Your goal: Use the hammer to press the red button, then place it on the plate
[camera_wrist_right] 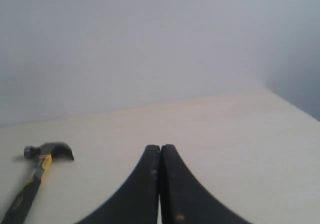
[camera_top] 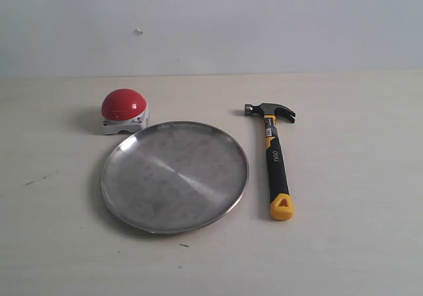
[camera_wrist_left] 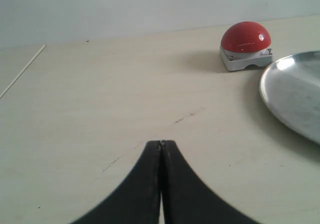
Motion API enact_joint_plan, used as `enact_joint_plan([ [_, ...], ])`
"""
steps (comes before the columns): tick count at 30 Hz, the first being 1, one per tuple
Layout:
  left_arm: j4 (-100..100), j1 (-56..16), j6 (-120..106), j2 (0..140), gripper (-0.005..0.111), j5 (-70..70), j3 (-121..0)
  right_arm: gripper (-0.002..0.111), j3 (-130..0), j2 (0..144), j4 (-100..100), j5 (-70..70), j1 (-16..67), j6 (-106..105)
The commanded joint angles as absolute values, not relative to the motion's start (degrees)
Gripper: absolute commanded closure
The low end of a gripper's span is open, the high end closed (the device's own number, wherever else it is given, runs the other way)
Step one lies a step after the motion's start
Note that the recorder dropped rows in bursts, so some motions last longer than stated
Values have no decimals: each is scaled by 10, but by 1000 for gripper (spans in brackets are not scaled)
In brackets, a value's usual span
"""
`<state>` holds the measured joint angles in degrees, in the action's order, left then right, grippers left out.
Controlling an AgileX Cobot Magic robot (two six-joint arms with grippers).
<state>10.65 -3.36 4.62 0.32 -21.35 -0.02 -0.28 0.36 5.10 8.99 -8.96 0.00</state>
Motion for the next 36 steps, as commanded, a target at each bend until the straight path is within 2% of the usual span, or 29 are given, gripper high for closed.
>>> enact_joint_plan([
  [1, 107, -33, 47, 0, 107, -211, 0, 108, 0, 0, 94, -38, -94, 4],
  [5, 107, -33, 47, 0, 107, -211, 0, 108, 0, 0, 188, -159, -94, 66],
  [8, 107, -33, 47, 0, 107, -211, 0, 108, 0, 0, 178, -267, -94, 146],
  [10, 107, -33, 47, 0, 107, -211, 0, 108, -51, 23, 137, -244, -94, 153],
  [14, 107, -33, 47, 0, 107, -211, 0, 108, -210, 203, 140, -109, -94, 94],
  [17, 107, -33, 47, 0, 107, -211, 0, 108, -399, 447, 140, 117, -94, 41],
  [20, 107, -33, 47, 0, 107, -211, 0, 108, -516, 616, 144, 267, -94, 10],
  [24, 107, -33, 47, 0, 107, -211, 0, 108, -671, 790, 146, 524, -94, -43],
  [27, 107, -33, 47, 0, 107, -211, 0, 108, -746, 902, 130, 688, -64, -31],
  [36, 107, -33, 47, 0, 107, -211, 0, 108, -866, 1112, 44, 697, 129, 111],
])
